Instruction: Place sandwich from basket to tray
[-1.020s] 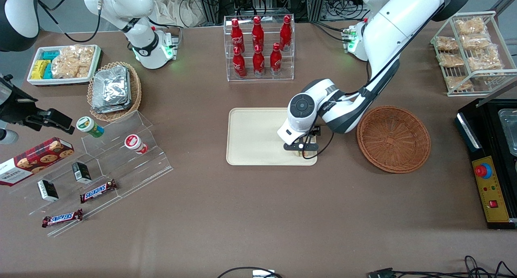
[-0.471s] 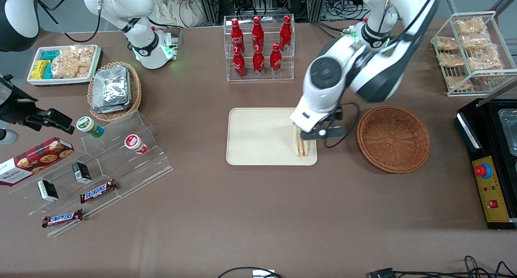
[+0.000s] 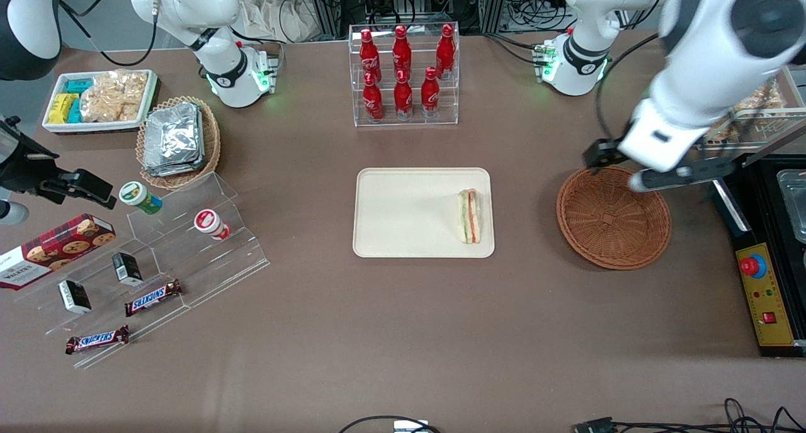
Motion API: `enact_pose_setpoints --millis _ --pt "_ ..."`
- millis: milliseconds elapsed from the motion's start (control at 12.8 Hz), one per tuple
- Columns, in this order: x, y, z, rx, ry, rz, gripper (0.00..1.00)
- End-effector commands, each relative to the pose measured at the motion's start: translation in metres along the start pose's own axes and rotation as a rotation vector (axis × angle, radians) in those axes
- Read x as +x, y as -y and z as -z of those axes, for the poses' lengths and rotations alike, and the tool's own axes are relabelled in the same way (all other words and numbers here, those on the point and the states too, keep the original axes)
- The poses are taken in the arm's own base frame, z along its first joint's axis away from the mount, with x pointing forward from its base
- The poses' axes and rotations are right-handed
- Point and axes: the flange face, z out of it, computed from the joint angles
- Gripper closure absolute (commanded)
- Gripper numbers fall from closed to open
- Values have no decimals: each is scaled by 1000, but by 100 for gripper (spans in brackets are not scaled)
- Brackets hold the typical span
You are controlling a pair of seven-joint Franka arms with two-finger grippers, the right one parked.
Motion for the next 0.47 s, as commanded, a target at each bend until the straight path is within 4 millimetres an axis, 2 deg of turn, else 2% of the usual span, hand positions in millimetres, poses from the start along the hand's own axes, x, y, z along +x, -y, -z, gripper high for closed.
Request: enact_pose_setpoints --millis 0,157,235,392 --pt "-3 51 2 -41 11 -17 0" --pt "-5 82 10 -46 22 29 0" --pt "-5 90 14 -48 16 43 0" --pt "-7 93 17 -43 26 45 0"
